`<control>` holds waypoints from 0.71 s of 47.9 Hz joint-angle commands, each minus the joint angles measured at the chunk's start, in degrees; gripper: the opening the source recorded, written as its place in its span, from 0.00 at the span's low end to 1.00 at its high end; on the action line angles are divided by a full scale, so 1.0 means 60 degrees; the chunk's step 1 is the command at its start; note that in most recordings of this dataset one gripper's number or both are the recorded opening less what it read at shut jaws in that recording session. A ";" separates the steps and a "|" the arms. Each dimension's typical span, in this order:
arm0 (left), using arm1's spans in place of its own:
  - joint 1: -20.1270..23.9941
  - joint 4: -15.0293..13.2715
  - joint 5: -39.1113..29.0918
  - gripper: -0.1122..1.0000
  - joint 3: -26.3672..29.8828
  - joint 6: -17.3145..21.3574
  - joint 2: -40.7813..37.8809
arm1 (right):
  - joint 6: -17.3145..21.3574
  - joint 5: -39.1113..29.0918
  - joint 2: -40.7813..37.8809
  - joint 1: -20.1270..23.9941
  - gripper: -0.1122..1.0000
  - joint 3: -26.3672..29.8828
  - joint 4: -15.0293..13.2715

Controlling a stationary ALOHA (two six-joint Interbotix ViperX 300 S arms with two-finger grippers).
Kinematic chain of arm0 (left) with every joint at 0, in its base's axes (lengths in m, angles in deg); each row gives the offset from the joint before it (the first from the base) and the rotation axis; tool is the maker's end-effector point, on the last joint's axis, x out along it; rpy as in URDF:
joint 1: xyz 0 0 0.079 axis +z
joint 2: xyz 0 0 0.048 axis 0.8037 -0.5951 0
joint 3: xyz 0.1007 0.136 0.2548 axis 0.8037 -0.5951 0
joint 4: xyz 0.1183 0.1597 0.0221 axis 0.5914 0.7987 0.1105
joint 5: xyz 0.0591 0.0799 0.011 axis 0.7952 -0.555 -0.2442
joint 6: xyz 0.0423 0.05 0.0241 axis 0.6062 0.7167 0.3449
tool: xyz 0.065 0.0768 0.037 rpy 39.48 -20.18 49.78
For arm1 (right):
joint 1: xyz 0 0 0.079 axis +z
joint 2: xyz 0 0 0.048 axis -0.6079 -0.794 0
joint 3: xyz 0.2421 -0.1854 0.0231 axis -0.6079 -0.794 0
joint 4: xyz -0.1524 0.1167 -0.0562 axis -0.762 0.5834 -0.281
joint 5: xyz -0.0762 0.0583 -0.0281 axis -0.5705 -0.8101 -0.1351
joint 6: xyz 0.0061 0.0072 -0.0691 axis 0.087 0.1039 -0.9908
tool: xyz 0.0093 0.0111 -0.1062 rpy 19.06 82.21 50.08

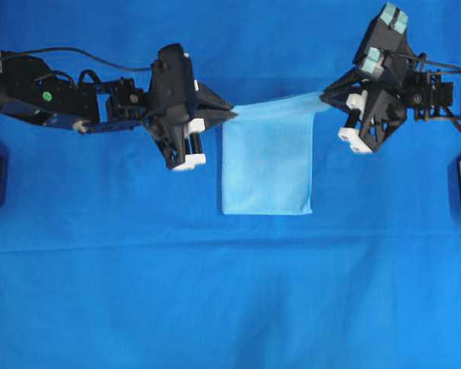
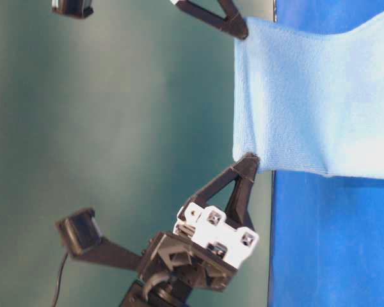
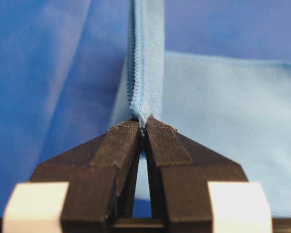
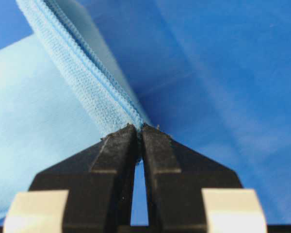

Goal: Fold the light blue towel.
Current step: 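Pull the far corners toward the near end, folding the strip in half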

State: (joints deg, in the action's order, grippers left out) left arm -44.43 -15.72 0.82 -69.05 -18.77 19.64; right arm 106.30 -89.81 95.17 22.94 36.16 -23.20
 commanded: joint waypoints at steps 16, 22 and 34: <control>-0.1348 0.0000 0.0059 0.12 -0.0249 -0.0293 -0.0513 | 0.1274 -0.0322 -0.0557 0.1436 0.15 -0.0293 0.0015; -0.1582 0.0000 0.0117 0.12 -0.0176 -0.0337 -0.0967 | 0.1699 0.0059 -0.1113 0.1743 0.15 -0.0352 0.0015; -0.1743 0.0000 0.0278 0.12 -0.0146 -0.0352 -0.1538 | 0.1934 0.1187 -0.2212 0.1860 0.15 -0.0337 0.0029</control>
State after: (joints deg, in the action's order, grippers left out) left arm -54.10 -15.72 2.05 -70.20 -20.88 9.98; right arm 117.81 -84.01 83.05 34.19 33.79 -23.11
